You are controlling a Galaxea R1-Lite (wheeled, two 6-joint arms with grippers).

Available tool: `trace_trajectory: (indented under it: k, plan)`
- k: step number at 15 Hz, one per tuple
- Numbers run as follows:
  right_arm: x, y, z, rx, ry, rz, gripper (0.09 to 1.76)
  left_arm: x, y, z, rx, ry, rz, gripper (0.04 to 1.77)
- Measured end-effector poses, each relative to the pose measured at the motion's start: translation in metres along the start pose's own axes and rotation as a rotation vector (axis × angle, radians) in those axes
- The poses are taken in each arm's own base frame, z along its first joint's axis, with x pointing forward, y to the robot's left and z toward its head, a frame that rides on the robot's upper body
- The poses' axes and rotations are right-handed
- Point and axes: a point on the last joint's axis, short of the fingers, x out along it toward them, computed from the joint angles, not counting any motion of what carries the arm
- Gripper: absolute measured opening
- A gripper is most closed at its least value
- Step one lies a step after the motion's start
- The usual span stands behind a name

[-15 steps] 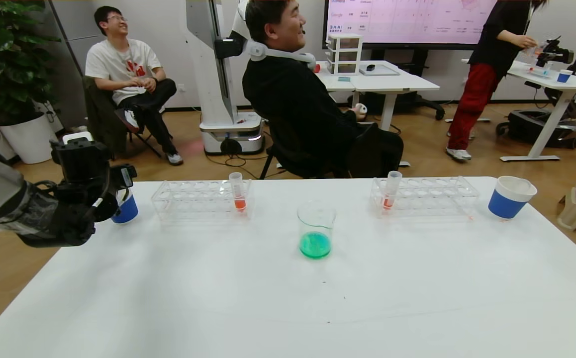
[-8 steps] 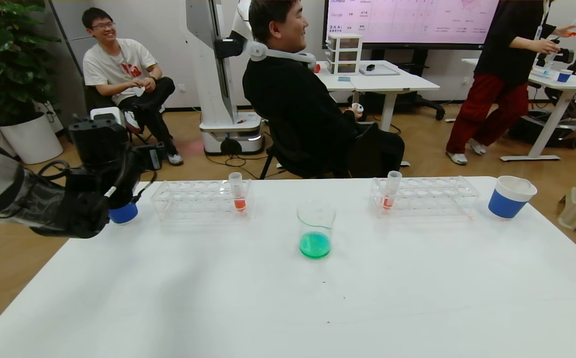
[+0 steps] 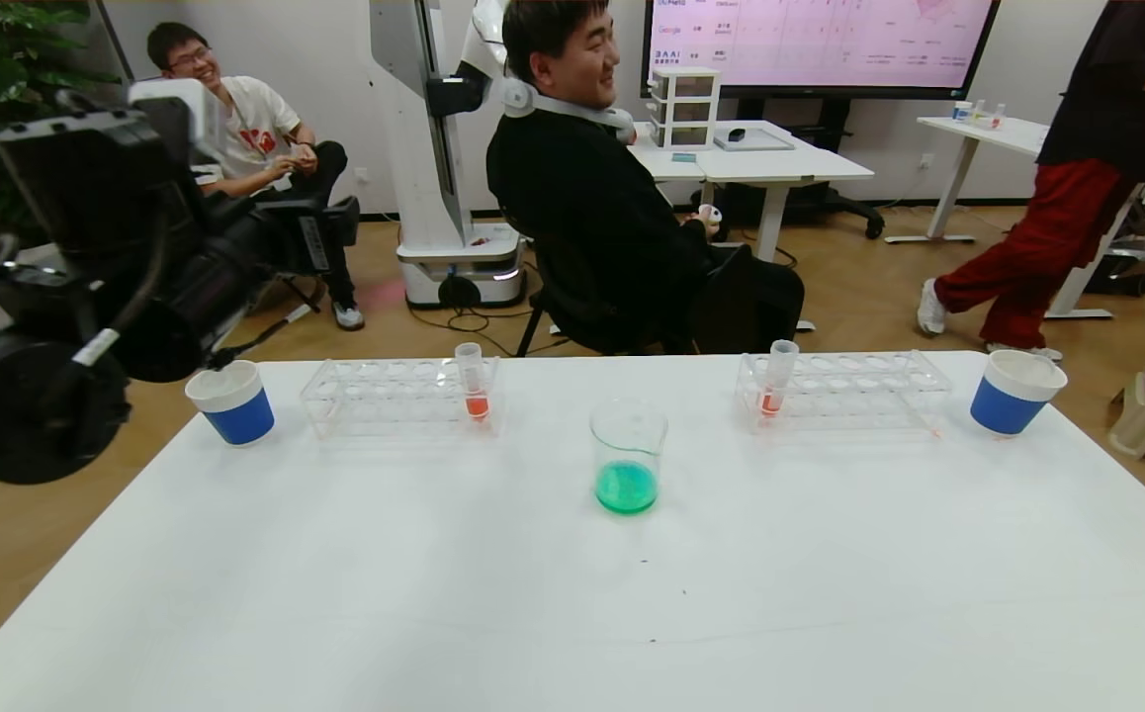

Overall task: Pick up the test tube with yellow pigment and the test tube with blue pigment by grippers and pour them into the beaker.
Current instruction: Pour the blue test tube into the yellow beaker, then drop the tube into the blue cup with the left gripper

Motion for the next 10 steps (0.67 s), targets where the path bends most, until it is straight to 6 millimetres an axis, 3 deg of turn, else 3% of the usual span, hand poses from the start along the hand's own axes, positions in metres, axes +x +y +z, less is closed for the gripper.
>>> trace_trajectory:
  k: [3,10]
  plan:
    - [0.000,0.000,0.000,0.000,0.000,0.000,1.74,-0.054,0.018,0.022,0.034,-0.026,-0.012,1.75]
    - [0.000,0.000,0.000,0.000,0.000,0.000,1.74,-0.181,0.079,0.047,0.134,0.002,0.045,1.75]
